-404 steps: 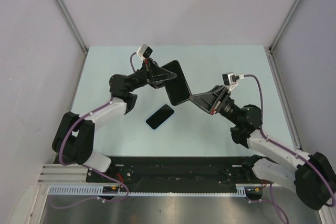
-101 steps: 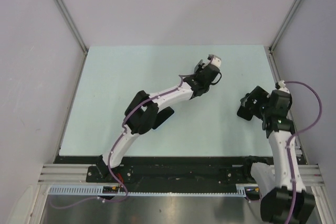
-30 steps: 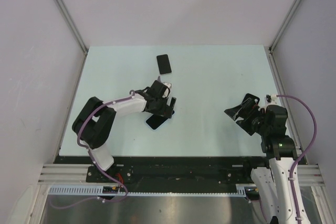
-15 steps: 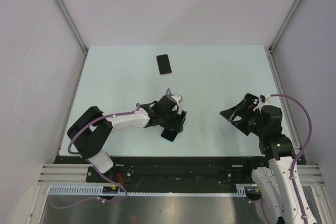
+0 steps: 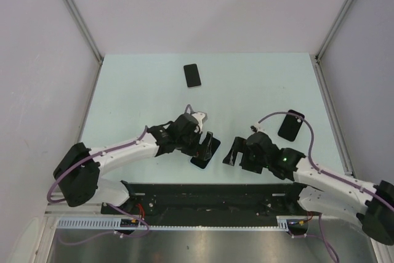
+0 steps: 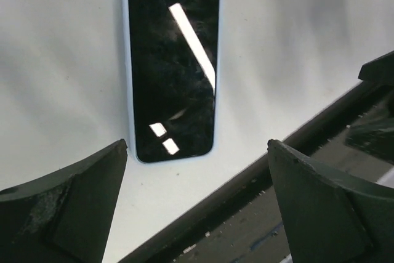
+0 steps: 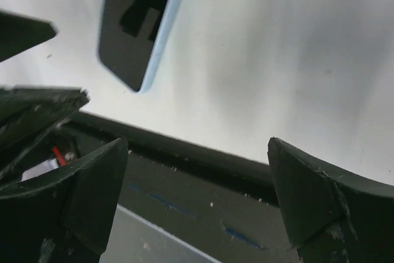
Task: Take the phone out of the phone case
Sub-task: Move the phone to the center of the board, then pick up the phone at the center of the board.
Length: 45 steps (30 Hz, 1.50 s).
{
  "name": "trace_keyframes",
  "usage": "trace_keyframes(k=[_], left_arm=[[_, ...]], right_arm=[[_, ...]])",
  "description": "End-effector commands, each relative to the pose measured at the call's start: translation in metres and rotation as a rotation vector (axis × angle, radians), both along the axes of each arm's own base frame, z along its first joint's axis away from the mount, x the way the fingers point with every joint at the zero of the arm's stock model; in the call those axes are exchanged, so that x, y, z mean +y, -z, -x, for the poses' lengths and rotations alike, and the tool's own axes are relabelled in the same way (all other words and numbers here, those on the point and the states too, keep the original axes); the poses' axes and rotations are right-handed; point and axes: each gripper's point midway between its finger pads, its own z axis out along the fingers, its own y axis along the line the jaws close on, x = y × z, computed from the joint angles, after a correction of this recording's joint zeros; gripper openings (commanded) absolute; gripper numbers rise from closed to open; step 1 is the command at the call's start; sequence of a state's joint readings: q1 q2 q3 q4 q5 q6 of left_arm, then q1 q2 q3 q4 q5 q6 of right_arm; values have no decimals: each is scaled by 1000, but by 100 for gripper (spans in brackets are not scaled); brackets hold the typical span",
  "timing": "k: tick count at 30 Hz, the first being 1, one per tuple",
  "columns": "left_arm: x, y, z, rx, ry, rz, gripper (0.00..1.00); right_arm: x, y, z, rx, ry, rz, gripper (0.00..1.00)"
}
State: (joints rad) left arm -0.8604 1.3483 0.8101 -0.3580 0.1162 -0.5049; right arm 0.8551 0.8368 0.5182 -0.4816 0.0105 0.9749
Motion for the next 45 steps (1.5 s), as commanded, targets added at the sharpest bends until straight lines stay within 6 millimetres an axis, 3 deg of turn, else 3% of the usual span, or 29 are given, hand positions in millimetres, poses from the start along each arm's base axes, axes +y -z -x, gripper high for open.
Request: trace_keyframes(k=[1,4,12,18,24,27,30,34,36,38,39,40,42,43,45], left_arm=[[12,19,-5,-77,25,-215,100],[12,34,-9,-95,15,-286,100],[-10,49,-8,-93,68,-307,100],[-26,62,-9,-68,93,-296,100],[-25,75,-15,-65,71,-350,98],[-26,73,-14,-67,82,-340,81],[-29,58,-14,-83,91,-301,70],[-38,32,-12,-107,122,-217,64],[-42,16,-11,-119,132,-164,60],[-45,2,-10,-109,142,-95,58],[-45,-1,-9,-104,144,-75,57],[-46,-5,-8,-87,149,-43,57],[-46,-9,-7,-77,154,-5,57],[-45,-10,-7,-65,154,8,56],[-44,-9,-7,-60,155,18,56]], right_arm=[[9,10,-28,3,199,-16,100],[2,4,-35,-15,248,-22,99],[-76,-25,-40,-116,418,-3,100],[-95,-27,-36,-105,436,-12,100],[-88,-22,-39,-82,413,-4,100],[-88,-18,-41,-45,455,-8,100],[-79,-12,-42,-2,437,-19,100],[-60,-6,-53,34,436,-63,100],[-45,3,-53,87,416,-93,100],[-18,-3,-58,90,354,-205,100],[-10,1,-58,104,339,-222,100],[1,-9,-67,70,326,-290,100],[9,-1,-65,113,336,-342,100],[17,-10,-73,86,331,-407,100],[20,-4,-71,110,337,-455,99]])
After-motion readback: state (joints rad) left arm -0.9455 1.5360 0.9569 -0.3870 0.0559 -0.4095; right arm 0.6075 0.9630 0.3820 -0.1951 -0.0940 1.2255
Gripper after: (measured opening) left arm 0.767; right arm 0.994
